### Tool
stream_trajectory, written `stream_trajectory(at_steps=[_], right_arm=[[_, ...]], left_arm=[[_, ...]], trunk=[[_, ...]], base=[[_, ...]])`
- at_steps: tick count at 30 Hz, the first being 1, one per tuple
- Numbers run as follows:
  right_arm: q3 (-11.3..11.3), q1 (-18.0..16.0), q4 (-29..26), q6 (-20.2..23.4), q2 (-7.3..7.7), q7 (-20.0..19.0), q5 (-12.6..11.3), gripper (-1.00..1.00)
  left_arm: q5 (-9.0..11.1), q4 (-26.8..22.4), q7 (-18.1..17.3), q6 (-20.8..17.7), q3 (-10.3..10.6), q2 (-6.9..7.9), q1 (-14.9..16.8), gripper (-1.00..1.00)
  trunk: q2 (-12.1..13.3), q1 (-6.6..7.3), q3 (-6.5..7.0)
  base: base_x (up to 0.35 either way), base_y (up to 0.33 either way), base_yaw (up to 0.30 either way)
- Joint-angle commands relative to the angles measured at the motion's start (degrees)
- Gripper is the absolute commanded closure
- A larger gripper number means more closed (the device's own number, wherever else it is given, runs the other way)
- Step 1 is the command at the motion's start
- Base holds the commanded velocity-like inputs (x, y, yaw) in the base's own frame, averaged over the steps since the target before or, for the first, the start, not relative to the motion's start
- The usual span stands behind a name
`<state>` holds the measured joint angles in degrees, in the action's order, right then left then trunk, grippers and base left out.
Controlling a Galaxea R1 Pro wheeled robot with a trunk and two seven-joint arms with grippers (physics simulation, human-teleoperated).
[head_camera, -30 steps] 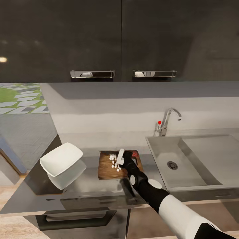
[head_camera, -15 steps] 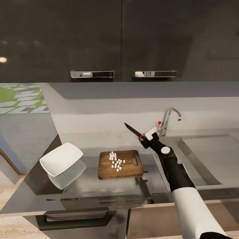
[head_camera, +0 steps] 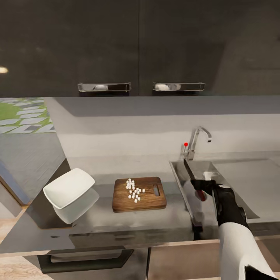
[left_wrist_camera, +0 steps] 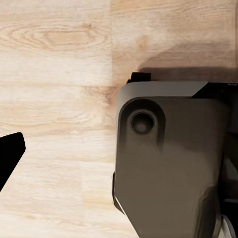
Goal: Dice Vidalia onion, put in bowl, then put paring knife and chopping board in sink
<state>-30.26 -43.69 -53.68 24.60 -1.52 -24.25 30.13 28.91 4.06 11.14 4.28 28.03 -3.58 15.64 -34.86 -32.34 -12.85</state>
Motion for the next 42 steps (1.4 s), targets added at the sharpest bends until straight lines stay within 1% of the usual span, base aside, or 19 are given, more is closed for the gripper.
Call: stream_trajectory(at_steps=[1, 2, 4, 6, 8, 10, 15, 20, 25, 29, 30, 33, 36, 42], right_arm=[[-0.49, -0.08, 3.79, -0.13, 1.53, 0.04, 0.90, 1.00], [-0.62, -0.08, 7.38, -0.68, 2.86, 0.75, 1.11, 1.00], [-0.75, -0.08, 13.02, -3.26, 4.32, 2.89, 1.34, 1.00], [-0.76, -0.08, 17.02, -5.69, 5.24, 5.40, 1.38, 1.00], [-0.71, -0.08, 19.24, -6.76, 5.59, 7.14, 1.35, 1.00], [-0.70, -0.08, 20.14, -7.14, 5.70, 7.83, 1.34, 1.00], [-0.72, -0.08, 20.45, -7.27, 5.74, 8.07, 1.34, 1.00], [-0.68, -0.08, 20.44, -7.36, 5.74, 8.08, 1.34, 1.00], [-0.62, -0.08, 20.39, -7.32, 5.69, 8.08, 1.34, 1.00], [-0.51, -0.08, 21.12, -7.34, 5.37, 8.14, 1.33, 1.00], [-0.48, -0.08, 22.05, -7.35, 5.36, 8.45, 1.33, 1.00], [-0.32, -0.08, 23.86, -7.37, 5.37, 11.69, 1.29, 1.00], [-0.25, -0.08, 26.01, -7.37, 5.33, 13.98, 1.30, 1.00], [-0.24, -0.08, 27.35, -7.37, 4.99, 15.48, 1.33, 1.00]], left_arm=[[0.49, 0.25, 0.01, 0.38, 0.43, -0.04, 0.09, -1.00], [0.51, 0.25, 0.01, 0.38, 0.39, -0.03, 0.09, -1.00], [0.53, 0.25, 0.02, 0.38, 0.37, 0.08, 0.09, -1.00], [0.56, 0.31, 0.02, 0.38, 0.36, 0.10, 0.09, -1.00], [0.60, 0.32, 0.02, 0.38, 0.36, 0.09, 0.09, -1.00], [0.80, 0.33, 0.02, 0.38, 0.36, 0.19, 0.09, -1.00], [1.68, 0.33, 0.02, 0.38, 0.36, 0.24, 0.09, -1.00], [1.83, 0.34, 0.02, 0.38, 0.36, 0.24, 0.09, -1.00], [1.85, 0.40, 0.02, 0.35, 0.32, 0.31, 0.09, -1.00], [2.07, 0.42, 0.02, 0.30, 0.33, 0.33, 0.09, -1.00], [2.13, 0.42, 0.02, 0.29, 0.34, 0.33, 0.09, -1.00], [2.19, 0.42, 0.02, 0.29, 0.35, 0.33, 0.09, -1.00], [2.20, 0.42, 0.02, 0.29, 0.29, 0.33, 0.09, -1.00], [2.25, 0.42, 0.02, 0.29, 0.29, 0.33, 0.09, -1.00]], trunk=[[-0.09, -0.03, -0.09], [-0.09, -0.03, -0.09], [-0.09, -0.03, -0.09], [-0.09, -0.03, -0.09], [-0.09, -0.03, -0.09], [-0.09, -0.03, -0.09], [-0.09, -0.03, -0.09], [-0.09, -0.03, -0.09], [-0.09, -0.03, -0.09], [-0.09, -0.03, -0.09], [-0.09, -0.03, -0.09], [-0.09, -0.03, -0.09], [-0.09, -0.03, -0.09], [-0.09, -0.03, -0.09]], base=[[0.121, -0.140, 0.000], [0.134, -0.150, 0.000], [0.150, -0.164, 0.000], [0.131, -0.166, 0.000], [0.053, -0.104, 0.000], [0.014, -0.028, 0.000], [0.002, -0.005, 0.000], [0.000, -0.018, 0.000], [0.000, -0.183, 0.000], [0.000, -0.057, 0.000], [0.000, -0.009, 0.000], [0.000, -0.003, 0.000], [0.000, 0.000, 0.000], [0.000, 0.000, 0.000]])
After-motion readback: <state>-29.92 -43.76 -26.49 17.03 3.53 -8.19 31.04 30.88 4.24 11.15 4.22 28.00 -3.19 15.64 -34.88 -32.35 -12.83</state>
